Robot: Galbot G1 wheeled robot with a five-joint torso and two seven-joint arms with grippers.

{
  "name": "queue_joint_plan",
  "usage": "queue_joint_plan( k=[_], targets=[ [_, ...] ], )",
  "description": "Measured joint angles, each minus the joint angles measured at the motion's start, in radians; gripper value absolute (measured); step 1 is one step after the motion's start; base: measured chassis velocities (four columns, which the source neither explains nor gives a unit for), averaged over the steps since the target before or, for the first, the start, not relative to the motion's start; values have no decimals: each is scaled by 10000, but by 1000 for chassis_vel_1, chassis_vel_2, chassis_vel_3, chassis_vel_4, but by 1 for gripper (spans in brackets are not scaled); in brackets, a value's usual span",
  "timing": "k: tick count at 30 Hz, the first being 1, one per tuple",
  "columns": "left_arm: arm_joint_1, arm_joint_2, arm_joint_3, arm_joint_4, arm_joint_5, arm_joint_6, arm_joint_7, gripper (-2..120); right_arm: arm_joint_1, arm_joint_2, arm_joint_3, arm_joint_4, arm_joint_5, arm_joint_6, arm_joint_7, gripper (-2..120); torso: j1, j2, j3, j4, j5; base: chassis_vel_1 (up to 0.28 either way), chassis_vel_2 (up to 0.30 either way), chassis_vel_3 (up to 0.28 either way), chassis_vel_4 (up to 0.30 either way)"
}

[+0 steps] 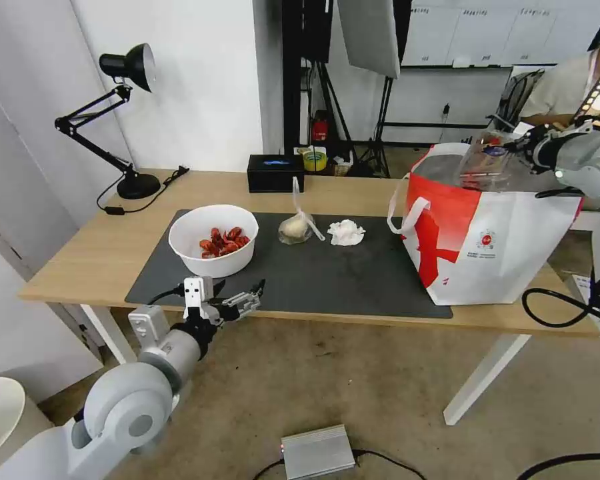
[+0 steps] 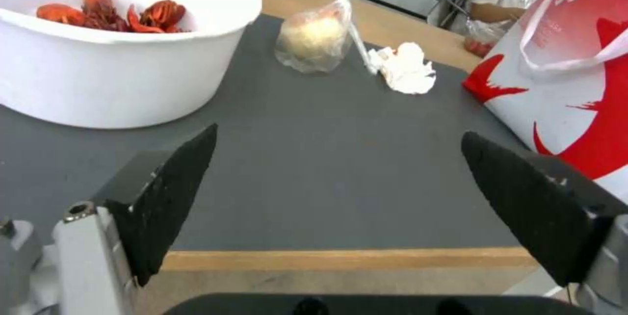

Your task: Pick up the trash from the table and place it into the takeout bag.

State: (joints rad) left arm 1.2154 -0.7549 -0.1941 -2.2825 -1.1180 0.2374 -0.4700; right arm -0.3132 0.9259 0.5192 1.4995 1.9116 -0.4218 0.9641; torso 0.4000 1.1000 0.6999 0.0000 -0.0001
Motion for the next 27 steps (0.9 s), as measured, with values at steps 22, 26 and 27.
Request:
queue_joint_plan(
  k=[22, 26, 27],
  targets=[
    [87, -13, -69, -25, 17, 1, 15, 100, -59, 82, -34, 241, 65, -47, 104, 58, 0, 0, 0, 0, 0, 0, 0, 0, 0],
    [116, -30, -103, -43, 17, 2, 16, 100, -77, 87, -48, 324, 81, -56, 110, 71, 0, 0, 0, 0, 0, 0, 0, 0, 0],
    [128, -35, -130, -55, 17, 2, 16, 100, -80, 87, -51, 370, 97, -61, 112, 78, 0, 0, 0, 0, 0, 0, 0, 0, 0]
  ],
)
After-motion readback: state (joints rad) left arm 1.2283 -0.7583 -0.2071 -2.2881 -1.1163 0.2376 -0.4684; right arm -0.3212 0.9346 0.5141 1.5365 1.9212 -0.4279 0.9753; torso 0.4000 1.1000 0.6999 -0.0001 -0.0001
